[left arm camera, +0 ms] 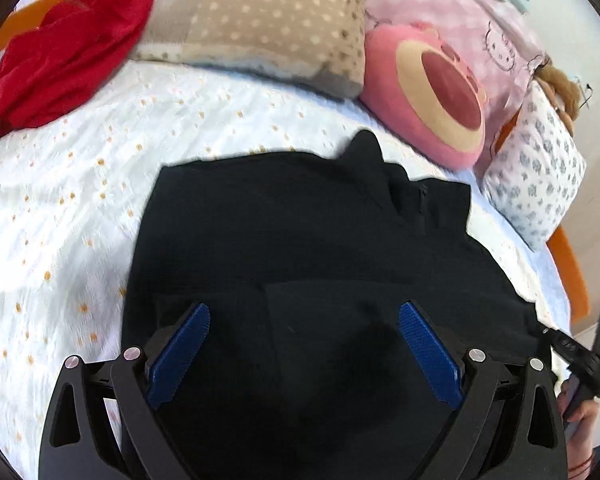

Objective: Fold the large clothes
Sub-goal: 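Move both open grippers over the jacket to its hem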

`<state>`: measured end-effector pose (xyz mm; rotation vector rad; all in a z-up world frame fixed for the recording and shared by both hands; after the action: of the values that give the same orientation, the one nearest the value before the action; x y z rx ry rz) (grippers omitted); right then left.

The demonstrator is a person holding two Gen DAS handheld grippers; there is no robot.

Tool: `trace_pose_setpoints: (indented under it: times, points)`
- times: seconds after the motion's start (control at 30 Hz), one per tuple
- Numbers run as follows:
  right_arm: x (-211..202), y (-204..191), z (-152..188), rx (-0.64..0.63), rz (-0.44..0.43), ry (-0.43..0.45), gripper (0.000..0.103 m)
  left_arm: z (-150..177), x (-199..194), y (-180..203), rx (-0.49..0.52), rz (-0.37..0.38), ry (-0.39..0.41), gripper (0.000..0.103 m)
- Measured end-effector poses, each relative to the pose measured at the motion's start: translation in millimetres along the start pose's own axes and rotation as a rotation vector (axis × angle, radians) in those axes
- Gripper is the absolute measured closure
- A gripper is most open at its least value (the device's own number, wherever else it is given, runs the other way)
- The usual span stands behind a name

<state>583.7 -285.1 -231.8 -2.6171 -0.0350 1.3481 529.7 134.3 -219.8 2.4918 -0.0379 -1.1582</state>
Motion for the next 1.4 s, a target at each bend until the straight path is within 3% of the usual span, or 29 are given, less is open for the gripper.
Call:
trace_pose_setpoints:
  times: [0.13, 0.27, 0.37, 0.47, 0.53, 0.63, 0.77, 0.93, 1.03, 1.27, 1.37, 1.4]
  points:
    - [18.0, -1.8, 7.8, -0.02, 0.036, 0.095, 0.086, 8.0, 8.6, 9.8, 0.097, -0.065, 0.031, 0.003]
    - [21.1, -12.0, 7.0, -0.076, 0.099, 0.103, 0.086, 5.1, 8.1, 0.8, 0.053, -0.028, 0.048, 0.003]
    - [12.2, -10.7, 5.6, -0.082, 0.078, 0.101, 0.085, 4.1, 12.6, 12.6, 0.106, -0.091, 0.029, 0.003]
    - [-26.1, -1.3, 8.5, -0.009, -0.007, 0.114, 0.083, 5.1, 3.7, 26.5, 0.208, -0.14, -0.034, 0.003]
    - [-67.9, 7.5, 21.6, 0.008, -0.083, 0.158, 0.083, 12.8, -26.8, 27.9, 0.203, -0.064, -0.014, 0.003]
    - [-103.6, 6.5, 45.8, -0.068, -0.086, 0.165, 0.083, 33.7, -65.6, 24.6, 0.208, -0.036, 0.022, 0.003]
    - [-106.9, -6.2, 73.7, -0.122, -0.091, 0.129, 0.083, 57.3, -65.3, 13.1, 0.189, -0.084, 0.002, 0.003]
    - [-63.0, -9.8, 99.9, -0.13, -0.037, 0.041, 0.084, 68.1, -46.4, 5.4, 0.188, -0.126, -0.002, 0.003]
    - [-60.4, -11.2, 107.5, -0.131, -0.016, 0.101, 0.084, 69.1, -43.6, 2.4, 0.179, -0.126, 0.001, 0.003]
    - [-63.4, -17.9, 109.3, -0.161, 0.024, 0.127, 0.084, 70.0, -44.6, 7.8, 0.209, -0.162, 0.001, 0.003]
    - [-80.5, -23.1, 108.4, -0.176, 0.048, 0.028, 0.08, 70.6, -63.6, 11.1, 0.225, -0.148, -0.05, 0.003]
    - [-94.4, -23.6, 110.5, -0.164, 0.003, 0.006, 0.08, 73.3, -83.0, 11.1, 0.217, -0.1, -0.044, 0.003]
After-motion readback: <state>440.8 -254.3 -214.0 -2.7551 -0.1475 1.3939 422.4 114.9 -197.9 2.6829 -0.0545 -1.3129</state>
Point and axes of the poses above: each gripper's, at about its wrist camera, not at the fingertips, and x roughly the way its jaws point, y to its right, z to its underside, the point moved 2 cm from there along x, roughly the way its jaws point, and after that the axes turned 4 degrees about y, right-handed, at the moved point
